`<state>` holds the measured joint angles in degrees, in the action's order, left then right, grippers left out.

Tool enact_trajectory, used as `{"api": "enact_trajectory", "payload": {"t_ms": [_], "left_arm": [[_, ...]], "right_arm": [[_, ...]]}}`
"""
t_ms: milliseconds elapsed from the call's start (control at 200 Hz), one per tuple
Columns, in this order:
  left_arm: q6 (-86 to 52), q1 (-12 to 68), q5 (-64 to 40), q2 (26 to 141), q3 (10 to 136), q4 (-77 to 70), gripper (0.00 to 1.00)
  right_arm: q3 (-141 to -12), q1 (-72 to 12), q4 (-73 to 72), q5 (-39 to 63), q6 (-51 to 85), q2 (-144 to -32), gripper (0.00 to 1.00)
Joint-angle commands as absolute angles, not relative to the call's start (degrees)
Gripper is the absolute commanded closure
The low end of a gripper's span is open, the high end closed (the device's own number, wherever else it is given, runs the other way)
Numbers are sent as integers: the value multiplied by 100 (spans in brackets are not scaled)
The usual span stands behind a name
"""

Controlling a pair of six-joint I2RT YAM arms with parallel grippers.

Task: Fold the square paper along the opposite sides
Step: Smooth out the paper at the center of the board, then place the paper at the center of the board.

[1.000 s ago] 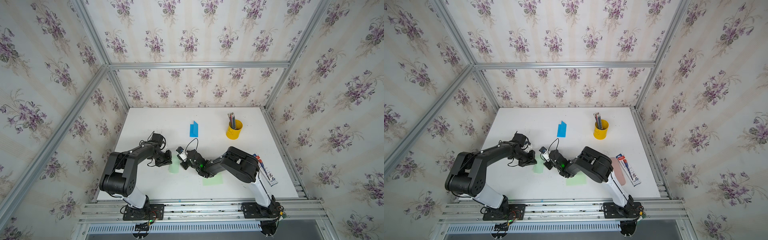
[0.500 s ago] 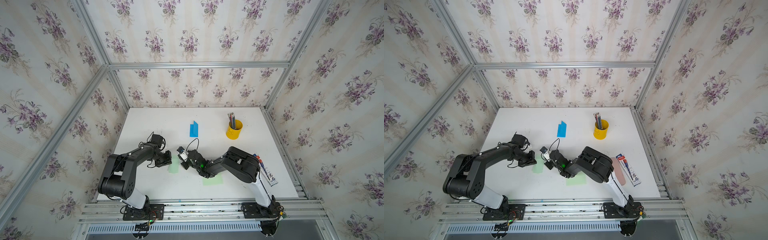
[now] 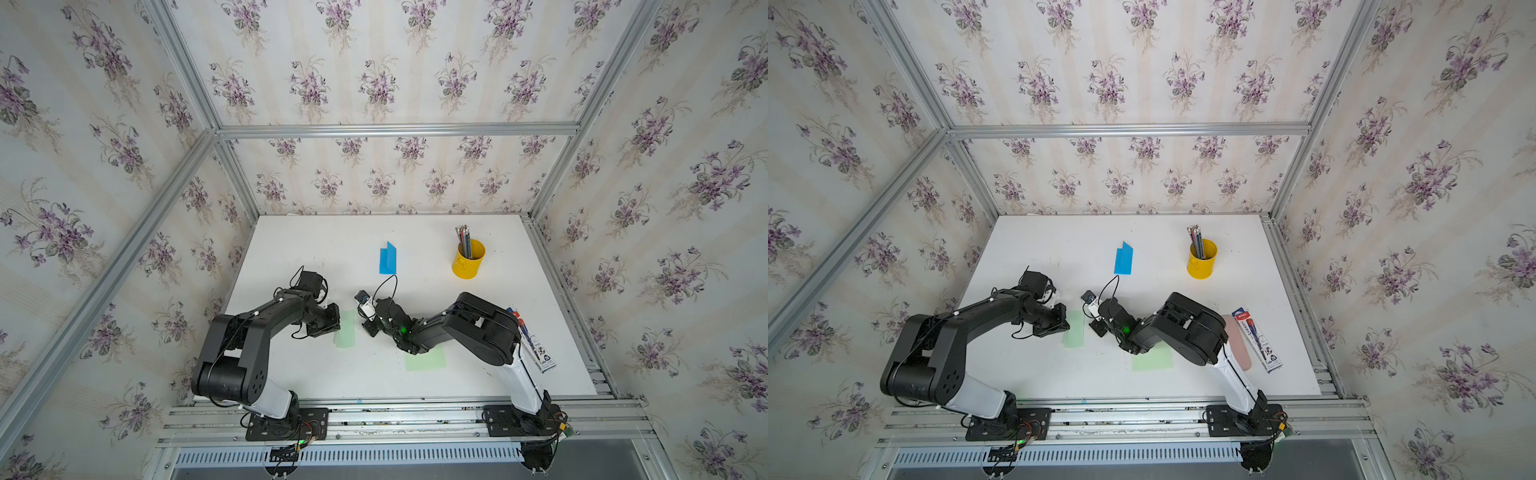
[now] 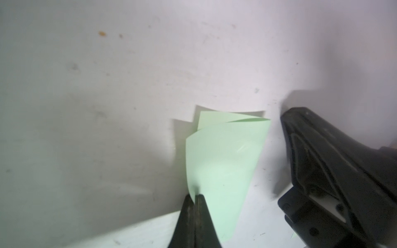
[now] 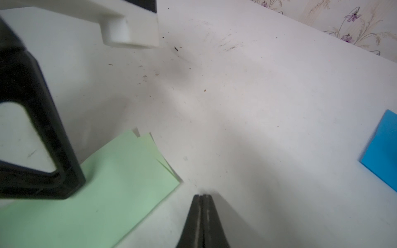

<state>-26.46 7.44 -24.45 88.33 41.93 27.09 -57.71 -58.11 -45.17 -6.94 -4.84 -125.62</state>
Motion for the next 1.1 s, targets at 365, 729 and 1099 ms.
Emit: {"api": "enact_trajectory", "payload": {"t_ms": [365, 729, 1099], "left_arm": [[-2329, 729, -2327, 8646, 5634, 3611, 100], [-1818, 725, -3041, 11094, 8770, 4141, 100], [-1756, 738, -3369, 12731, 10580, 4321, 98]], "right_arm": [[-5776, -5334, -2474, -571, -818, -10271, 100], [-4963, -4905, -2771, -709, -727, -9352, 100], [-4992, -4771, -2751, -504, -471, -9589, 100]]}}
